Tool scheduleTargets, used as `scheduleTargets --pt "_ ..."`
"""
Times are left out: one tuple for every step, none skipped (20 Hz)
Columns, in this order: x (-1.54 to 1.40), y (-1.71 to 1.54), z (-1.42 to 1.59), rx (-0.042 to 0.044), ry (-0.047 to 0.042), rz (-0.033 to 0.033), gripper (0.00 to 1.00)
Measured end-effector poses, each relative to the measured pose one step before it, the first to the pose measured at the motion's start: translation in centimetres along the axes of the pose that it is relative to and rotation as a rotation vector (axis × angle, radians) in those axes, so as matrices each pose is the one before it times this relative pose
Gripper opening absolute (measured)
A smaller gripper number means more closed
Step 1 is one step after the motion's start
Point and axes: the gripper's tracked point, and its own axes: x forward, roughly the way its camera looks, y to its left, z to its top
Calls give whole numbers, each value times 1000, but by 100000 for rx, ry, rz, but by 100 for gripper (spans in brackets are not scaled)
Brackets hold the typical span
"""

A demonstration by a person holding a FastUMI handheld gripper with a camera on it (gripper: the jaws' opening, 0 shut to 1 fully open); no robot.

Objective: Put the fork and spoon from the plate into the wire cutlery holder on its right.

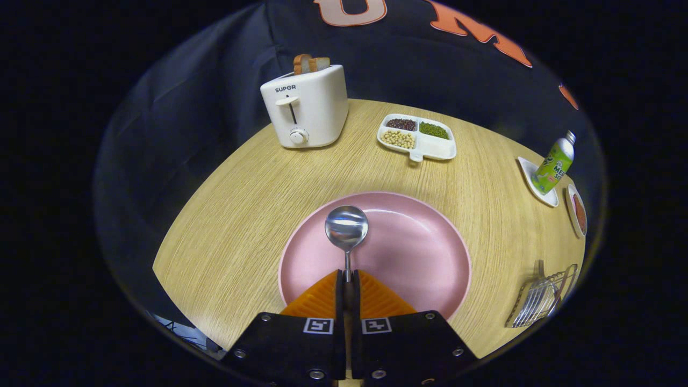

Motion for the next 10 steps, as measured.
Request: scheduleTargets --pt "-775 -952 207 -411 -568 -1054 5" --pt "-748 -945 261 -281 -391 -1052 5" --pt "-796 -946 148 -492 118 -1003 5" --pt "-830 -915 220 -143 -329 -786 5" --pt "-929 -1005 196 -427 -314 -1042 5" --pt "-853 -1088 211 -505 -334 -1198 5" --pt "-821 -1007 167 11 -336 -936 5" --pt "-712 -965 108 579 -108 -731 5" --pt "-836 -1202 55 450 142 -899 5" --pt "-738 -1137 187 42 -51 -1314 5"
